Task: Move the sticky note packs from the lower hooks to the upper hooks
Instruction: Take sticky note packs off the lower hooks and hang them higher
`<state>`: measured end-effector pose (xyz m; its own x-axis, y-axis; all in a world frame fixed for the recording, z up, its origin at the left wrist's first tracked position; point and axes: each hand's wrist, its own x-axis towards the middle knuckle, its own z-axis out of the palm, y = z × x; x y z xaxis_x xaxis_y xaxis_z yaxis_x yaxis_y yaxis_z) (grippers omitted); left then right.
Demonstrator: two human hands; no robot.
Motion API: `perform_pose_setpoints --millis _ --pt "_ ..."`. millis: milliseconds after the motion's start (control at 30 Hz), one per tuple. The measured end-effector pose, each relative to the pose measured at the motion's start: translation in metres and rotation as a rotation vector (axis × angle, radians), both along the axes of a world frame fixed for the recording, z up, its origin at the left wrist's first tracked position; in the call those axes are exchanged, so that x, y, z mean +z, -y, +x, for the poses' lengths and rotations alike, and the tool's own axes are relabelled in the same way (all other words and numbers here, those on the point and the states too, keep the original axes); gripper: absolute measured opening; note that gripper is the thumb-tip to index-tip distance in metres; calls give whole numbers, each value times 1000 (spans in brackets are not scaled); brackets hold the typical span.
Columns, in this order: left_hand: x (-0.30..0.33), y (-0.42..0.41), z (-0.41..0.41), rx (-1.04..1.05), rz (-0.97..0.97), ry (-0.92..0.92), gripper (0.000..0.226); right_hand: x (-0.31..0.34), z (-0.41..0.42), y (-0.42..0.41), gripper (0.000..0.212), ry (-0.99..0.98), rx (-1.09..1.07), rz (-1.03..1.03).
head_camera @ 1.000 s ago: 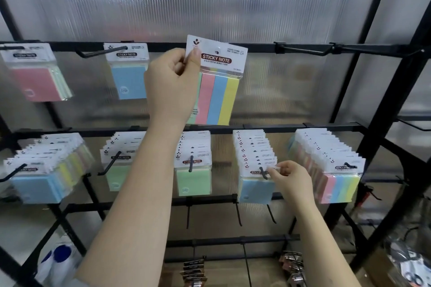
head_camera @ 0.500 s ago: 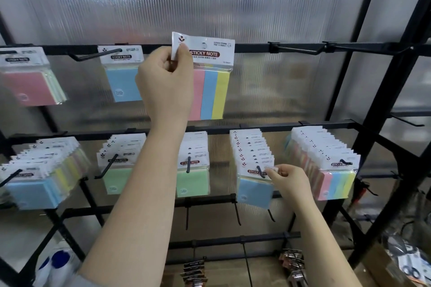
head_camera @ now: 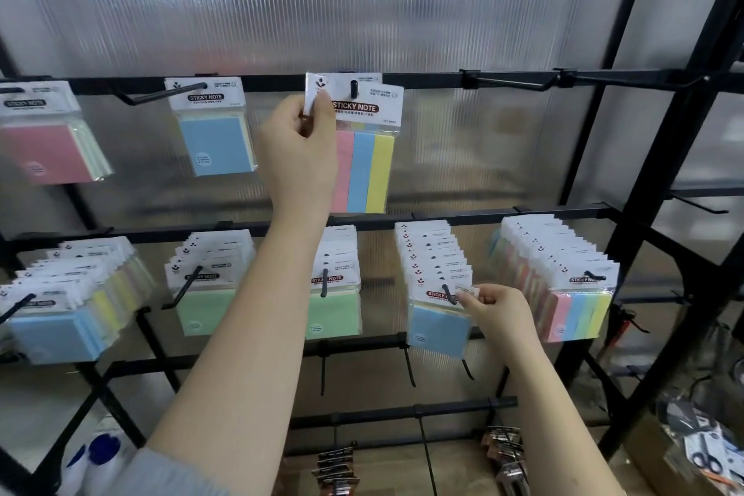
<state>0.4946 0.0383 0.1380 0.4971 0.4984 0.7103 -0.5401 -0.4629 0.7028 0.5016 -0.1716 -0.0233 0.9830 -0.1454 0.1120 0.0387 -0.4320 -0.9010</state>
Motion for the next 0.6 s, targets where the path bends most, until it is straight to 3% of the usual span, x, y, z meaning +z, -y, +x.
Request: perform_pose_setpoints --millis 167,600 --pt "-8 -8 19 -68 -30 -25 34 -1 0 -1 20 15 36 -13" --pt "22 -26 96 54 -39 -273 44 4 -5 -1 40 33 59 -66"
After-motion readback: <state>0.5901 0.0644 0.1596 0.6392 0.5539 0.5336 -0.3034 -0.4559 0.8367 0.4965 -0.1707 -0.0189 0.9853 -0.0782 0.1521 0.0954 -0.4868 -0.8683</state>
